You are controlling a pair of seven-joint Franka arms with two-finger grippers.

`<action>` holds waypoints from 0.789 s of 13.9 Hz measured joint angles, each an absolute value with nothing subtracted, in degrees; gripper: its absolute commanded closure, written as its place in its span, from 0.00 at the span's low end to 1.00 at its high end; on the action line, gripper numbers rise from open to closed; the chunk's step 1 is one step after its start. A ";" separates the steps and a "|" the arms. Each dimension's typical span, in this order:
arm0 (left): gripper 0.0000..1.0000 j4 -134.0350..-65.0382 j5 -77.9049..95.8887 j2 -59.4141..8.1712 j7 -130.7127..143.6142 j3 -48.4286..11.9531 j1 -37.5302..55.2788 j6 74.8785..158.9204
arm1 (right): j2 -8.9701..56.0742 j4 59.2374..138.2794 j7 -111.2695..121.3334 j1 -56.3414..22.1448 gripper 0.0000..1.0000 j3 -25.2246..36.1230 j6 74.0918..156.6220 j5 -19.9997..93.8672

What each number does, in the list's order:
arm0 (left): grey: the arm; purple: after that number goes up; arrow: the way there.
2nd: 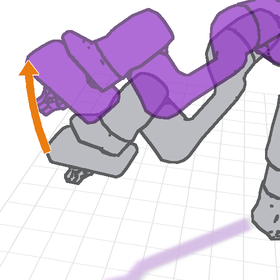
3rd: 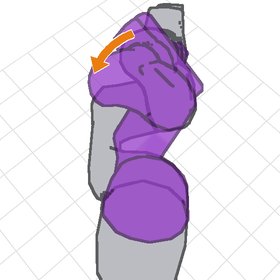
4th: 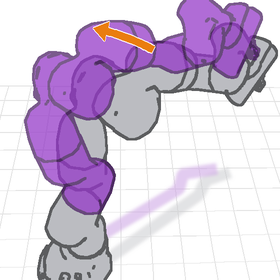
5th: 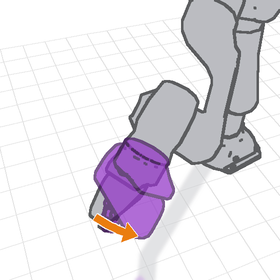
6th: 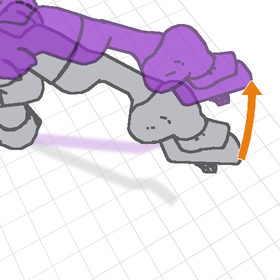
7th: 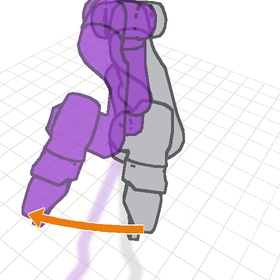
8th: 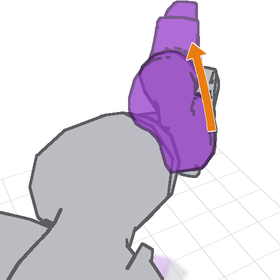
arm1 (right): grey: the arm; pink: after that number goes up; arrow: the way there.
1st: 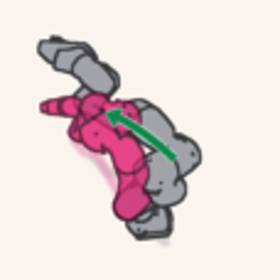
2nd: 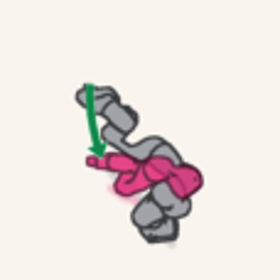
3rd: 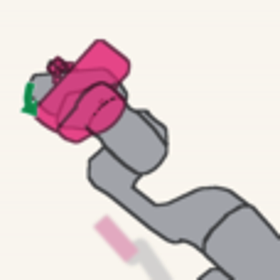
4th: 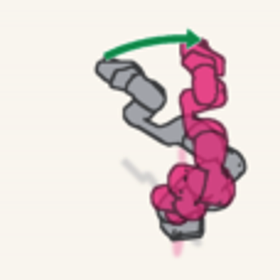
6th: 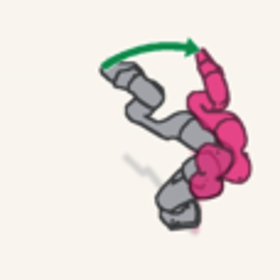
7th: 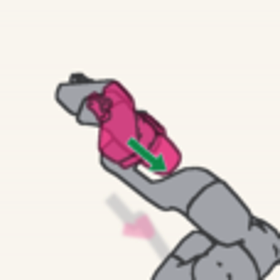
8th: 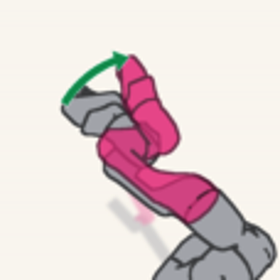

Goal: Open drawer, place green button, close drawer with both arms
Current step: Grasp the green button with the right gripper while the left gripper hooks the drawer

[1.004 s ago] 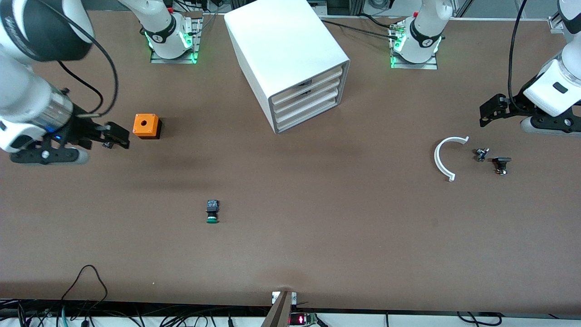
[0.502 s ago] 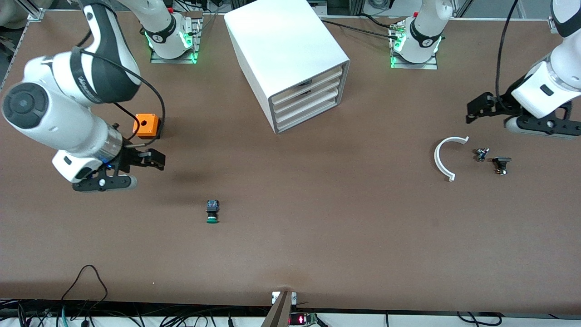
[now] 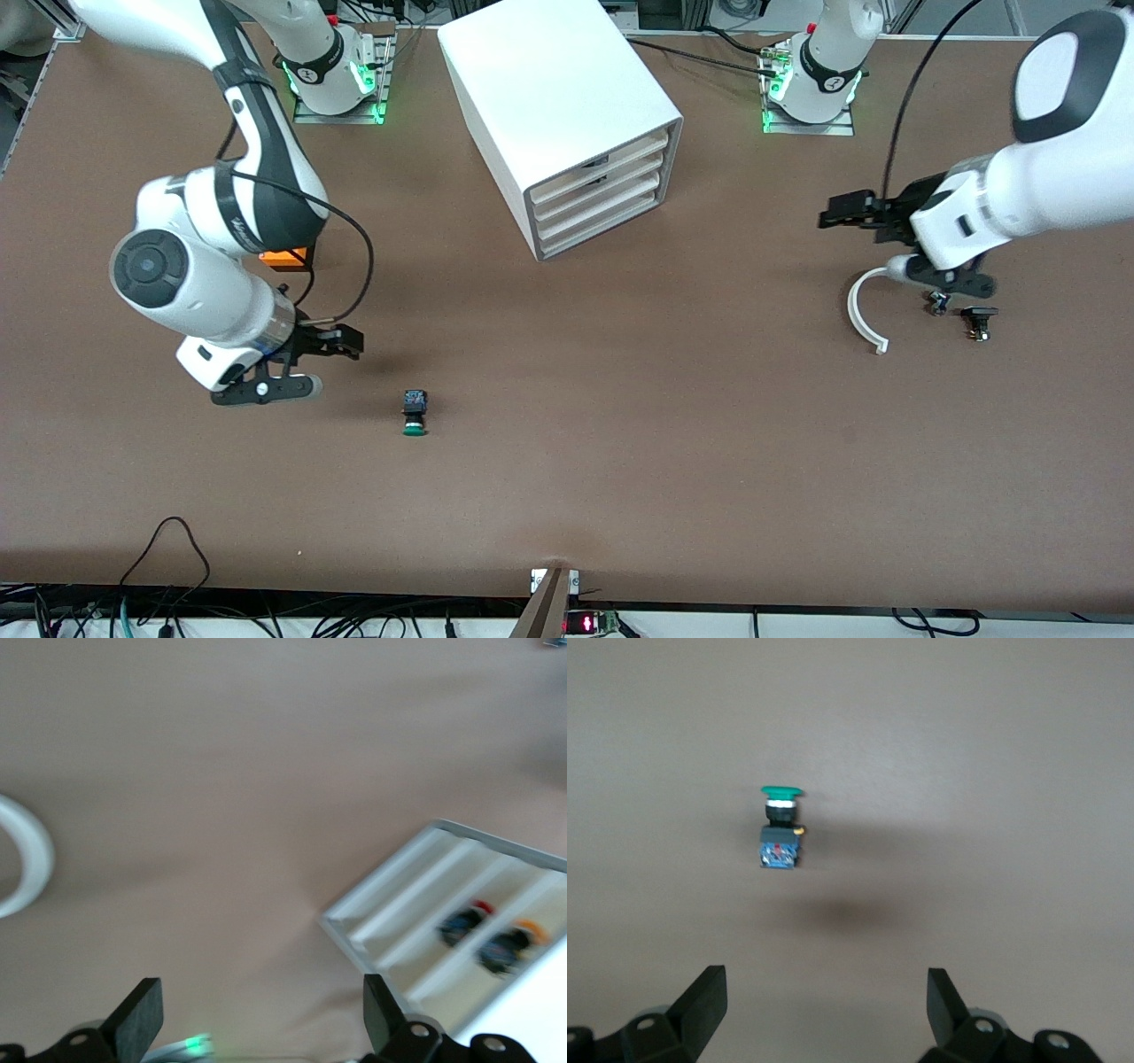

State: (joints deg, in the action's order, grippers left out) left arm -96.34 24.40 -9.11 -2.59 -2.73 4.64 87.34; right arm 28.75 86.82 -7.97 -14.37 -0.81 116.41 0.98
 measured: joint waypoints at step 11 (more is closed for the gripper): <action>0.09 -115.39 62.15 -17.61 -36.21 -8.95 5.65 108.04 | 40.27 87.19 -9.07 -17.06 0.00 -0.93 132.84 4.21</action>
